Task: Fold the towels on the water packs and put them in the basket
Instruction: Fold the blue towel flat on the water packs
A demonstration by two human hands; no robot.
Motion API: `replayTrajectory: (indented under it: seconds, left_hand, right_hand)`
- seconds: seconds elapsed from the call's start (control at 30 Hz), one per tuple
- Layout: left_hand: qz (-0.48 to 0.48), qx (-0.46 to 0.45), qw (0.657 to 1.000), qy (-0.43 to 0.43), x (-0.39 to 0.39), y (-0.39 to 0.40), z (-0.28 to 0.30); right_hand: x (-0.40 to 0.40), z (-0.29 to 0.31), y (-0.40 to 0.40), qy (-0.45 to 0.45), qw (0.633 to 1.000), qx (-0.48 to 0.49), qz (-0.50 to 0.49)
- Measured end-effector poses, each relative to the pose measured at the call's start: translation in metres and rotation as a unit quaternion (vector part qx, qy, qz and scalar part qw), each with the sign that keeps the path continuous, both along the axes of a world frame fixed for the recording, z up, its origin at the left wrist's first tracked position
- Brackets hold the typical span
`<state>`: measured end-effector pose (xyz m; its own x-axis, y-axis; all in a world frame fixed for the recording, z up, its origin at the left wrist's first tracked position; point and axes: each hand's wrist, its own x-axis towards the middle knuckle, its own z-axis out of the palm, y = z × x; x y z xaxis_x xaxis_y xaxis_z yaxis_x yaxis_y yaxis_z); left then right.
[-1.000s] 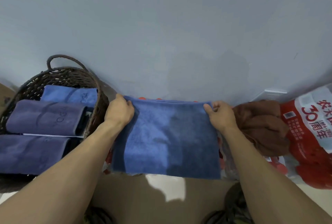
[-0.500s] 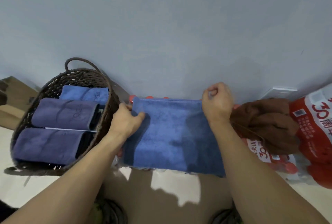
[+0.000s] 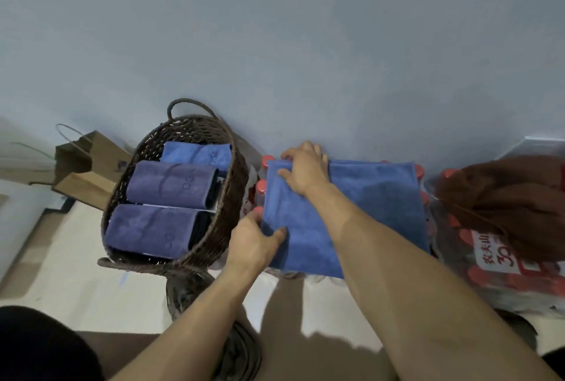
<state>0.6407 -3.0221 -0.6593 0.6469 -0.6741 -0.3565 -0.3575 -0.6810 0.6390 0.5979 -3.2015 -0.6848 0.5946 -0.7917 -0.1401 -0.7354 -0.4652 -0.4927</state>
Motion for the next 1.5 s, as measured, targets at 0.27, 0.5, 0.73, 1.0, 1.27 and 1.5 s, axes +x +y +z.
replayTrajectory:
  seconds: [0.27,0.5,0.73,1.0,1.27,1.5]
  left_hand:
    - [-0.136,-0.033,0.976,0.170,-0.008,0.063,0.017]
    - [-0.008,-0.085,0.994,0.068,-0.019,0.057,0.019]
    - [0.054,-0.050,0.997,-0.024,-0.016,0.053,-0.007]
    - [-0.039,-0.205,0.978,-0.016,-0.022,0.067,0.015]
    - [-0.068,0.067,0.993,0.064,-0.008,0.078,0.003]
    - [-0.130,-0.087,0.974,0.162,-0.010,0.085,0.010]
  right_hand:
    - [0.006,0.001,-0.007,-0.010,1.000,0.017,-0.015]
    - [-0.001,0.002,-0.010,-0.036,0.998,0.045,-0.013]
    - [-0.002,-0.001,-0.008,-0.060,0.996,0.056,-0.034]
    - [0.010,-0.007,-0.014,-0.035,0.997,0.056,-0.049]
    - [0.015,-0.010,-0.020,-0.032,0.996,0.062,-0.062]
    - [0.018,-0.004,-0.022,-0.022,0.995,0.065,-0.071]
